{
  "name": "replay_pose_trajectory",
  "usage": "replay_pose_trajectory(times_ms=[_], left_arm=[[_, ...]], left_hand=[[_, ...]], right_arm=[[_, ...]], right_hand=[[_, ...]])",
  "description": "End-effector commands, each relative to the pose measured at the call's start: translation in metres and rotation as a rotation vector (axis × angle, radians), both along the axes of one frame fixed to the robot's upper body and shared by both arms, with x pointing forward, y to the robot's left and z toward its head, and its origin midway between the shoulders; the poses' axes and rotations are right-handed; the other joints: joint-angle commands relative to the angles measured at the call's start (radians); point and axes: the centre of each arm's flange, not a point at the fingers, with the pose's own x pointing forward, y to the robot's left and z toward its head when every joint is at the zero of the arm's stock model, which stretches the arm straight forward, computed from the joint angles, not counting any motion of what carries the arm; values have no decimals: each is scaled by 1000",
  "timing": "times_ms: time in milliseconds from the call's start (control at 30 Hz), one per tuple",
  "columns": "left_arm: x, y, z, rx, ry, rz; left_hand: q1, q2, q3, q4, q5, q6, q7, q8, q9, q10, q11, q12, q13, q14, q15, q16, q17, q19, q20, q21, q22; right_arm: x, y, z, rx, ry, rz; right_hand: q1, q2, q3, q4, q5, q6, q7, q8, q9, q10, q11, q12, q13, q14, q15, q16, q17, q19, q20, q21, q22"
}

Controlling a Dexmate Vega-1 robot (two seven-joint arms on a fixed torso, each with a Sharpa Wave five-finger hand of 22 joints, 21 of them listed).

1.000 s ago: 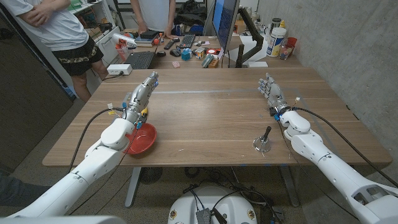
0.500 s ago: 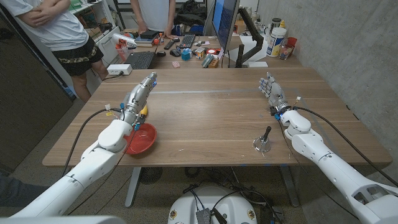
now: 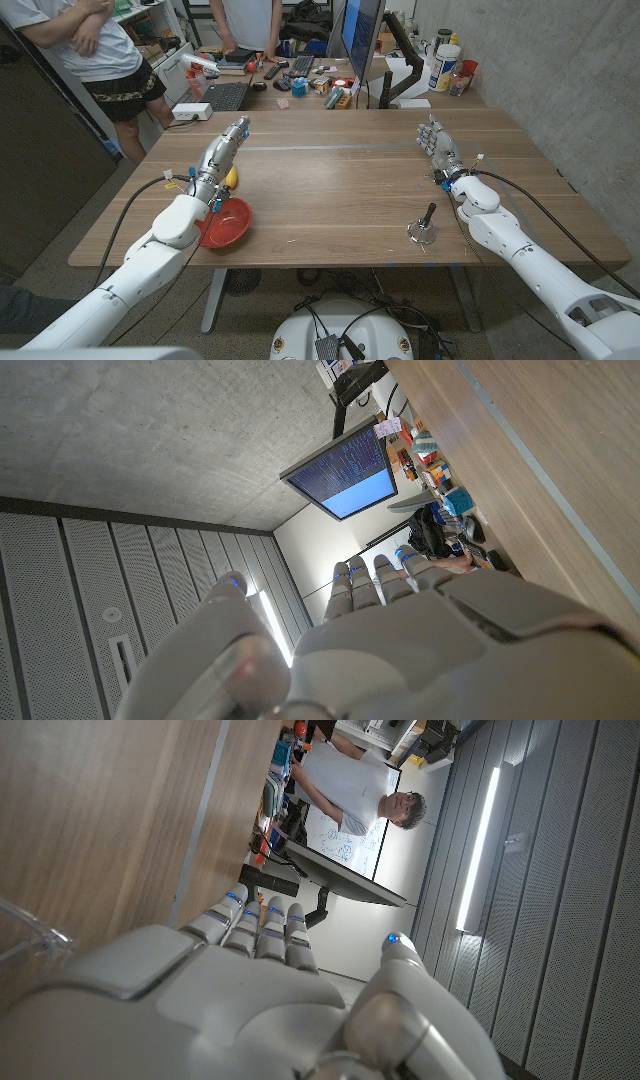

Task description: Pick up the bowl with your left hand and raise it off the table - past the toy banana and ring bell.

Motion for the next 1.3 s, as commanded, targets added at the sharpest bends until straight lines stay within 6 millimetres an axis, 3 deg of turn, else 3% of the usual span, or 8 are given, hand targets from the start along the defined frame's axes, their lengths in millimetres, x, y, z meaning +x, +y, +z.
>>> replay_pose_trajectory(times_ms=[33,1300], left_arm=[[-10,-3,-5,0,-22,-11],[-38,1,-30,-15,-50,6]], left_hand=[[11,3,-2,-4,1,13,2,7,1,8,-1,8,5,4,-2,7,4,3,-36,-2,3],[20,9,-5,-7,-1,24,3,7,1,15,-4,8,6,12,-2,7,4,6,-34,-8,4]], right_arm=[[-1,0,1,5,-8,-3],[5,4,0,4,2,7]], right_hand=[[6,7,-1,-1,3,6,-5,3,2,-9,-2,-2,1,-8,3,0,3,-6,-7,0,3],[5,9,-4,-2,3,7,-6,3,2,-3,-3,3,1,-5,4,5,4,-9,-7,1,4]])
